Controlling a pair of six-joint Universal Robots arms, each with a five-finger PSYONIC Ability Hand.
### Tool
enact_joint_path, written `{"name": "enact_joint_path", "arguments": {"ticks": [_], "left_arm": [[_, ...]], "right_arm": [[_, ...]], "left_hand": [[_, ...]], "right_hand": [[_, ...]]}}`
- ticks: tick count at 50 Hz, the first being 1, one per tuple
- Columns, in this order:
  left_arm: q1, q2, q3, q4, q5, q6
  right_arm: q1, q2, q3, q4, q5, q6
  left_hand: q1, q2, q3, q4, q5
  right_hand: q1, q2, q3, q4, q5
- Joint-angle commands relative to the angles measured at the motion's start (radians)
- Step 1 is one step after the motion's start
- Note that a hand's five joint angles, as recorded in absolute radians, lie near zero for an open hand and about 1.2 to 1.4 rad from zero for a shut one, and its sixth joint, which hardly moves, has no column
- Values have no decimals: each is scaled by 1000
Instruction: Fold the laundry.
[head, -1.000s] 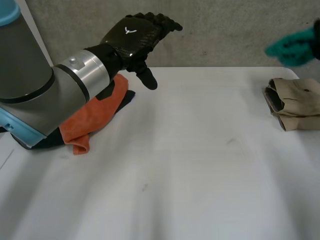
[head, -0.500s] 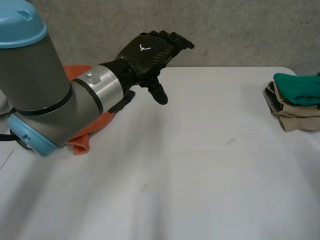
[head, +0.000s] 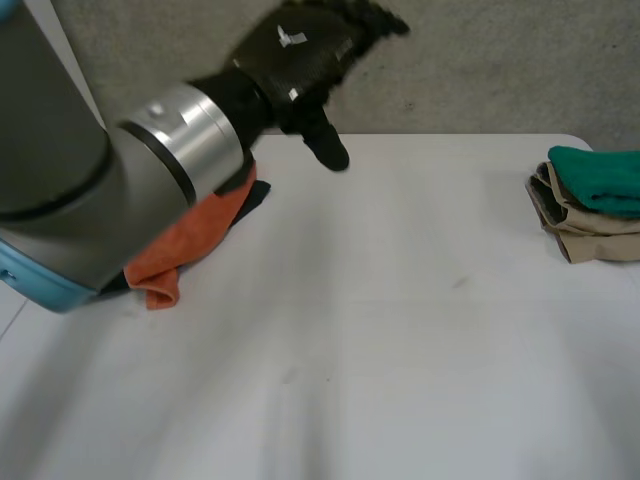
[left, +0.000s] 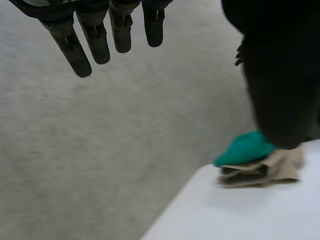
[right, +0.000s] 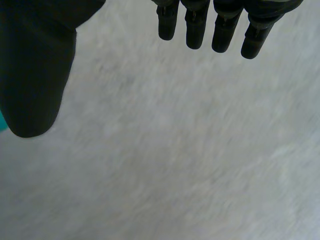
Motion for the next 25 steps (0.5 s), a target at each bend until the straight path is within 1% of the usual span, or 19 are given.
{"name": "enact_joint_path", "arguments": {"ticks": [1,2,3,5,6,7,10,11,13,14,18,19,21,22,25], "left_arm": [[199,24,46,8,-249,84],[223,23,46,8,-264,108],[278,15,43,6,-284,175],[320,-6,35,9,-286,252],[339,-25,32,11,-285,288],[380,-76,35,17,-279,359],[426,-173,41,30,-266,454],[458,-239,51,35,-245,502],[489,-304,60,37,-214,545],[516,-368,70,40,-165,577],[569,-512,130,73,-47,605],[575,-538,144,80,-32,605],[578,-589,173,93,-10,602],[581,-633,202,106,-7,602],[583,-684,245,124,-5,597]], "right_arm": [[302,-149,100,-180,17,85],[337,-175,148,-185,12,97],[354,-186,174,-183,12,97],[397,-196,225,-183,12,96],[444,-203,275,-182,13,96],[470,-204,298,-182,13,96],[558,-203,388,-180,23,94],[570,-203,412,-180,24,94],[592,-201,458,-180,26,93],[599,-198,502,-182,26,88],[601,-197,587,-182,20,77],[600,-195,599,-182,20,76],[598,-192,633,-182,17,77],[598,-190,643,-182,16,77],[595,-192,679,-182,12,76]], "left_hand": [[-10,-26,-29,-21,-49],[-10,-26,-29,-21,-49],[-10,-26,-29,-21,-49],[-10,-26,-29,-21,-49],[-11,-27,-30,-22,-50],[-11,-27,-30,-22,-50],[-11,-27,-30,-22,-50],[-11,-27,-30,-22,-50],[-11,-27,-30,-22,-50],[-11,-27,-30,-22,-50],[-10,-26,-29,-21,-49],[-7,-23,-26,-18,-46],[1,-14,-18,-10,-37],[13,-2,-6,2,-26],[25,9,6,14,-14]], "right_hand": [[-50,-35,-34,-36,-47],[-50,-35,-34,-36,-47],[-50,-35,-34,-36,-47],[-50,-35,-34,-36,-47],[-50,-35,-34,-36,-47],[-50,-35,-34,-36,-47],[-50,-35,-34,-36,-47],[-50,-35,-34,-36,-47],[-50,-35,-34,-36,-47],[-50,-35,-34,-36,-47],[-50,-35,-34,-36,-47],[-50,-35,-34,-36,-47],[-50,-35,-34,-36,-47],[-50,-35,-34,-36,-47],[-50,-35,-34,-36,-47]]}}
